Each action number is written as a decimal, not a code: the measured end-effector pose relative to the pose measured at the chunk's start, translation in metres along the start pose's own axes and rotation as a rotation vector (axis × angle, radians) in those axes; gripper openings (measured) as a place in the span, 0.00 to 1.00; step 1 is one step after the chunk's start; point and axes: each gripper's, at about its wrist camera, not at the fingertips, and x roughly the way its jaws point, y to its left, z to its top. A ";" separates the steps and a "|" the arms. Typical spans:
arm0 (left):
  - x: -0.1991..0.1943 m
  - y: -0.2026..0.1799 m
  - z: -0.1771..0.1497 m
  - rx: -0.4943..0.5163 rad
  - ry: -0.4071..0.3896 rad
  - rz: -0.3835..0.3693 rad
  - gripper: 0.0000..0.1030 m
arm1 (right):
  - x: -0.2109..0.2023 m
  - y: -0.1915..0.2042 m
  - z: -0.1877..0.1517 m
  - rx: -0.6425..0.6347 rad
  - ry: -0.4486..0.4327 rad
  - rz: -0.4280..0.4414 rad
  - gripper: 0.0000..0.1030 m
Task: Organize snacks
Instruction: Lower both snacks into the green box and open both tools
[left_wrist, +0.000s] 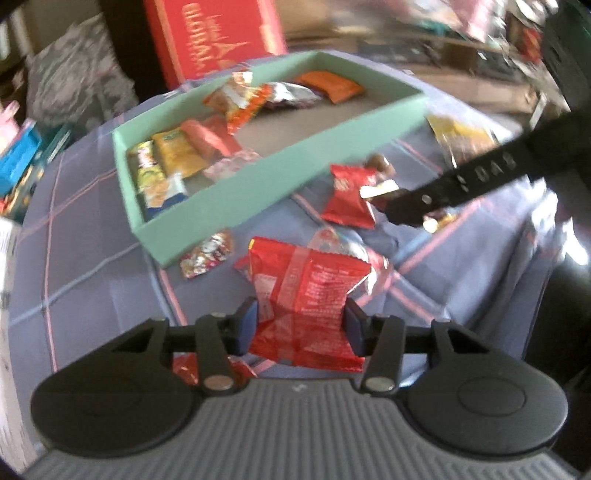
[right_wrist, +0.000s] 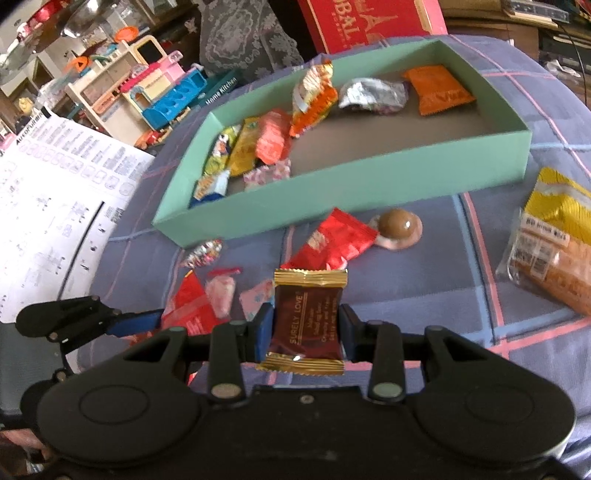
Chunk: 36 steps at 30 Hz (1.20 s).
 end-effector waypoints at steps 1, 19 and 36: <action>-0.004 0.005 0.003 -0.028 -0.008 -0.003 0.47 | -0.004 0.000 0.003 0.001 -0.011 0.006 0.36; 0.016 0.080 0.094 -0.231 -0.082 0.154 0.47 | -0.006 0.005 0.095 -0.003 -0.151 0.001 0.36; 0.071 0.080 0.116 -0.237 -0.068 0.171 0.98 | 0.047 0.003 0.119 0.014 -0.111 -0.001 0.95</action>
